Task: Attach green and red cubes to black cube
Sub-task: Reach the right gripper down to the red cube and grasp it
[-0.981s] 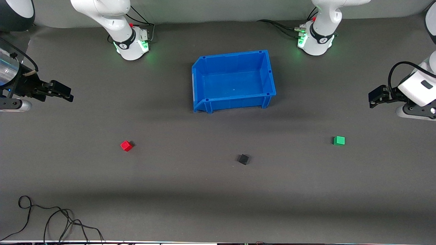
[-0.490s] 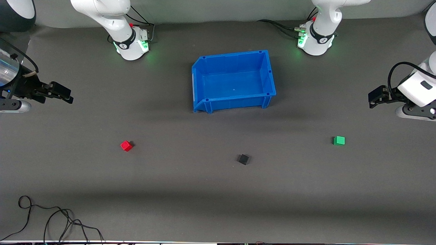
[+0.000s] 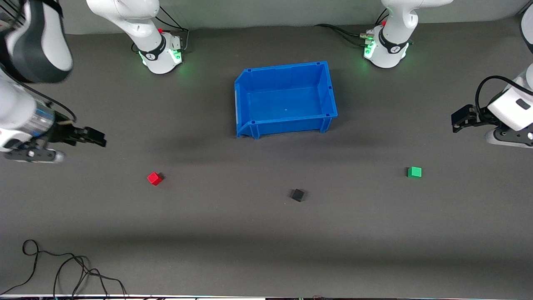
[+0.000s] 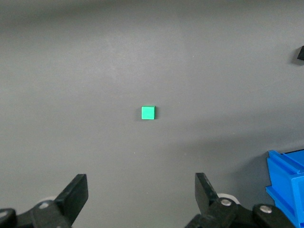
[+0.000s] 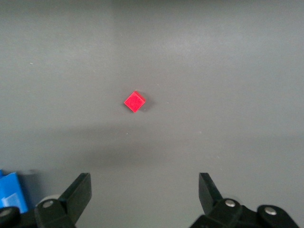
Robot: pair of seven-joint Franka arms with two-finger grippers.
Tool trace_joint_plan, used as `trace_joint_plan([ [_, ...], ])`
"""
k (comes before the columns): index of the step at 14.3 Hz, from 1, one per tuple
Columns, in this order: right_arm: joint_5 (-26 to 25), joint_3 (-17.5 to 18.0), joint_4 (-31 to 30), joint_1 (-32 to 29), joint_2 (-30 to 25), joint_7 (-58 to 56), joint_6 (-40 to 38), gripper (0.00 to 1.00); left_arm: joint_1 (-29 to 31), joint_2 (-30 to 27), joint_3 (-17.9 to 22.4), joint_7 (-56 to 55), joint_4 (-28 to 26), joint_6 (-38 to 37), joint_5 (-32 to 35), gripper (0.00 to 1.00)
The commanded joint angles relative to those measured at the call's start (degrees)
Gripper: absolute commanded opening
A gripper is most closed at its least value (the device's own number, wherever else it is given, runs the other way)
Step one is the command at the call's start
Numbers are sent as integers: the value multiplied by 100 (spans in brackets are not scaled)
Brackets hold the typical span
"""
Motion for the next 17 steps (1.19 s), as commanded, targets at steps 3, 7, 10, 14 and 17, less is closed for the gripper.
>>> trace_joint_plan([
  [3, -7, 51, -643, 96, 569, -4, 756, 100, 85, 14, 38, -238, 74, -123, 2, 100],
  [7, -60, 43, -634, 359, 1318, -66, 1554, 100, 217, 575, 56, -1733, 731, -973, 63, 96],
  [10, 19, -88, -625, 395, 1722, 83, 2485, 100, 375, 831, 65, -3249, 891, -1195, 46, 98],
  [14, 46, -238, -555, 456, 2206, 1084, 2971, 99, 428, 1244, 65, -5042, 812, -1240, -42, 100],
  [17, 335, -238, -564, 667, 2250, 2460, 2972, 98, 463, 1543, 65, -5846, 567, -872, -182, 100],
])
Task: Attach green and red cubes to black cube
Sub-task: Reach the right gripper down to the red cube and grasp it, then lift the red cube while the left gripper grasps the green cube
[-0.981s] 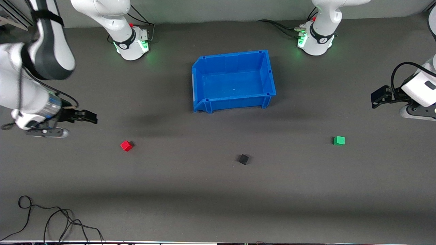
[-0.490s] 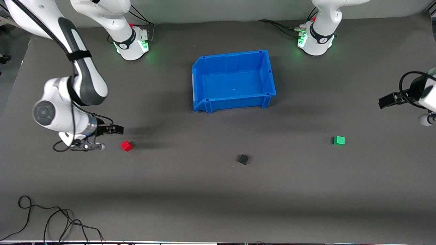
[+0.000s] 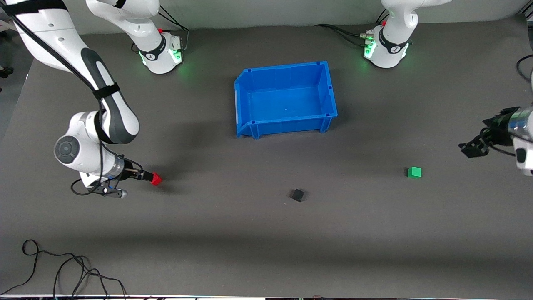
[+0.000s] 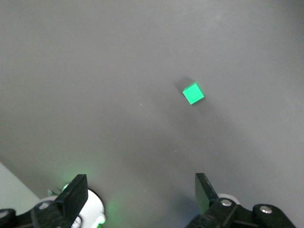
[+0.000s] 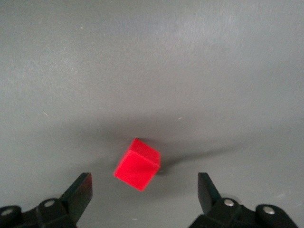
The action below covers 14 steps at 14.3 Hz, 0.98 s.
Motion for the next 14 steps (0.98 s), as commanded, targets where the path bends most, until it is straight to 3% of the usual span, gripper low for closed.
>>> trace_joint_plan([
  [1, 182, -29, 158, 222, 110, 1371, 12, 98, 168, 167, -17, -554, -254, 475, -361, 100],
  [5, 147, -82, 167, 257, 136, 2114, 153, 98, 169, 193, -17, -1528, -1395, 2283, -530, 100],
  [8, 182, -354, 245, 283, 460, 2219, 171, 98, 151, 307, -17, -1696, -2258, 3690, -311, 100],
  [11, 156, -749, 412, 747, 777, 2920, 171, 98, 55, 728, -9, -2116, -2401, 4239, 65, 100],
  [13, 138, -776, 492, 881, 822, 3369, 162, 98, 28, 965, -17, -2617, -2444, 4458, 418, 100],
  [14, 138, -776, 527, 899, 822, 3414, 162, 93, 20, 1054, -17, -2732, -2453, 4598, 445, 100],
])
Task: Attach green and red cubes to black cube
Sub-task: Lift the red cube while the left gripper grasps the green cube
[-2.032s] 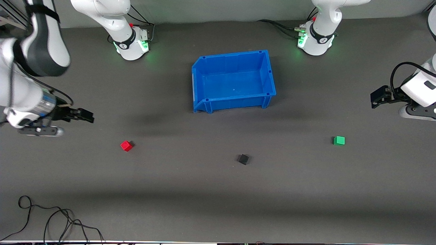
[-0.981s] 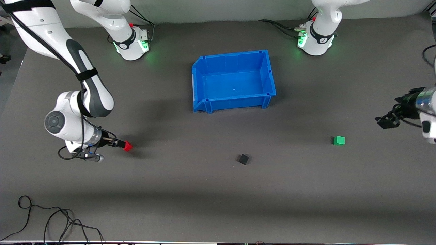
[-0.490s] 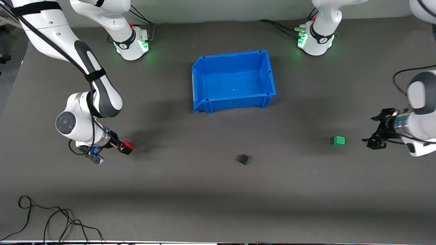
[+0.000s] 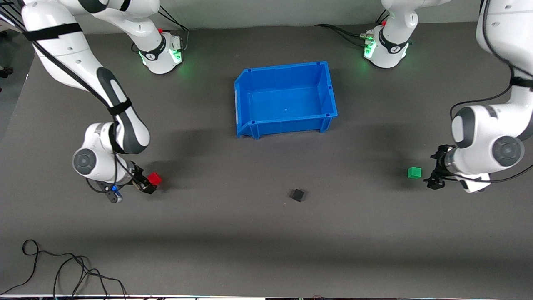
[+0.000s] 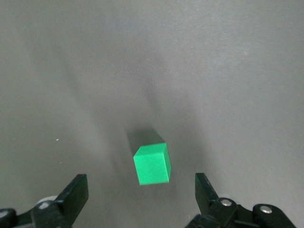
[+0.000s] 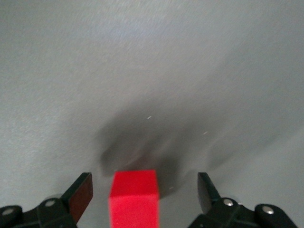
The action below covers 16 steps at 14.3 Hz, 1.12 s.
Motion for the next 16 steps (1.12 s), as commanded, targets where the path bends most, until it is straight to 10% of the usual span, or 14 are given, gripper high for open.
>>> trace_joint_plan([
  [1, 33, -106, 222, 210, 69, 335, -3, 69, -111, 204, 25, -452, -104, 354, 232, 100],
  [2, 24, -106, 223, 210, 95, 335, -11, 38, -102, 274, 25, -452, -157, 477, 232, 100],
  [6, 7, -115, 223, 202, 95, 282, -11, 16, -41, 388, 34, -452, -316, 935, 232, 100],
  [16, 1367, 96, 1803, 720, 174, 1897, -1118, 14, -23, 573, 43, -469, -342, 1261, 232, 91],
])
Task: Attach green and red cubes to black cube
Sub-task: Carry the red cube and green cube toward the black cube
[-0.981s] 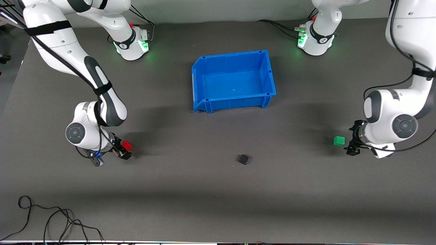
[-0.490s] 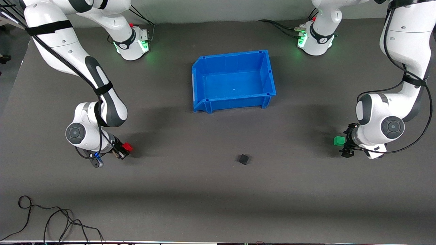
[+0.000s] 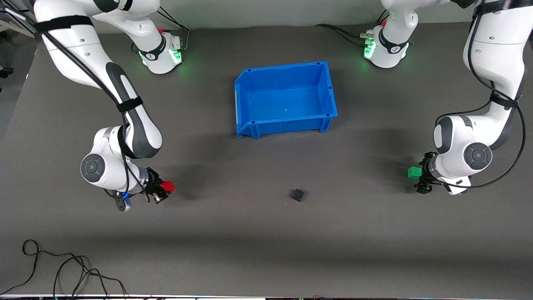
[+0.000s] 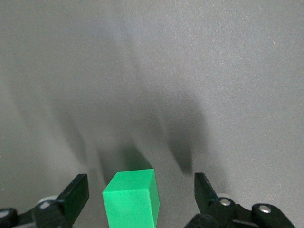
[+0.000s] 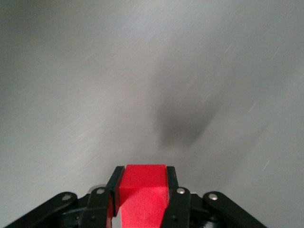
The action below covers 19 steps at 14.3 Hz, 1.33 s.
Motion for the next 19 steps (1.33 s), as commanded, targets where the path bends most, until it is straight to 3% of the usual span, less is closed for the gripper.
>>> trace_joint_plan([
  [1, 440, -16, 745, 173, 305, 703, -290, 14, -16, -16, 18, -159, -92, 109, 120, 90],
  [2, 431, -7, 947, 408, 420, 1037, -290, 14, -16, -16, 18, -159, -92, 109, 120, 86],
  [4, 449, 1, 1430, 630, 788, 1844, -290, 14, -16, -25, 18, -159, -92, 82, 120, 58],
  [7, 448, 1, 2203, 1113, 1315, 3094, -290, 13, -16, -43, 18, -159, -92, 39, 120, 0],
  [14, 440, 511, 3558, 1359, 2361, 4536, -168, 13, -33, -183, 18, -386, 22, -58, 76, 0],
  [16, 431, 502, 3665, 1597, 2547, 4932, 428, 13, -156, -192, -26, -886, 249, -276, 76, 0],
  [19, 449, 520, 3753, 1667, 2609, 5100, 527, 13, -481, -175, -35, -1378, 645, -804, 32, 0],
])
